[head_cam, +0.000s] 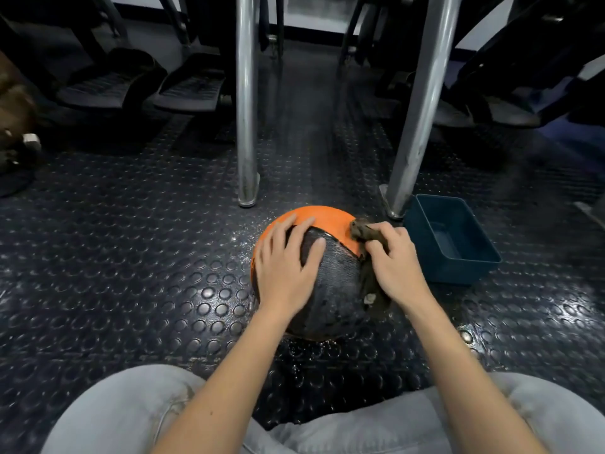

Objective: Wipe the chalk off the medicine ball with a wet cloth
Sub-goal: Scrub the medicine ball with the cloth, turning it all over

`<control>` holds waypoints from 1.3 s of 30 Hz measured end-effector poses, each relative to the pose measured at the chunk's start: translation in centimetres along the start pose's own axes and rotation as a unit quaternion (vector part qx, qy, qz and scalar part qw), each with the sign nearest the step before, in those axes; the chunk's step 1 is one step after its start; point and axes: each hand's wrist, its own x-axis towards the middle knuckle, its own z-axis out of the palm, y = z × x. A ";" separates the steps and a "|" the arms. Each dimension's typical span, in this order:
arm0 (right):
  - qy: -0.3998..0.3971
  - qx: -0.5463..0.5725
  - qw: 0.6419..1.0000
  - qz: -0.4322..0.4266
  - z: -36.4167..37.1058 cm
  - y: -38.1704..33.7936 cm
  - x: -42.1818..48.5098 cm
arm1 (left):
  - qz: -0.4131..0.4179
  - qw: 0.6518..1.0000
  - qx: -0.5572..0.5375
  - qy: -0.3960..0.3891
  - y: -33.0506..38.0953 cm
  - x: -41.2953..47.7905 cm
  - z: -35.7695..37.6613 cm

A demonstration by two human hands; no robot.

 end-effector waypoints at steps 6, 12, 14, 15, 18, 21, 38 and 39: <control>0.096 -0.004 0.973 -0.211 -1.4 -4.7 -0.9 | -0.037 0.997 -0.041 0.054 -1.1 0.5 -0.1; 0.041 -0.213 0.970 -0.112 -1.8 2.3 0.7 | -0.042 0.998 -0.031 0.028 -1.0 1.1 -0.3; 0.101 -0.190 0.977 0.002 -3.7 2.8 1.5 | -0.044 0.998 -0.034 0.034 -0.9 1.0 -0.4; 0.141 -0.145 0.979 -0.016 -4.1 2.0 1.7 | -0.045 0.997 -0.040 0.041 -1.0 1.1 -0.5; 0.169 -0.013 0.960 -0.225 -2.8 -1.9 0.1 | -0.046 0.996 -0.048 0.051 -1.4 1.0 -0.4; 0.066 -0.051 0.944 -0.320 0.4 -0.1 -1.1 | -0.021 0.997 -0.045 0.058 -1.5 0.8 -0.2; 0.082 -0.105 0.990 -0.042 -1.8 3.9 1.8 | 0.027 0.996 -0.046 0.077 -1.1 -2.0 0.1; 0.107 -0.088 0.989 -0.051 -2.0 3.1 1.6 | 0.029 0.995 -0.051 0.084 -1.2 -2.0 0.0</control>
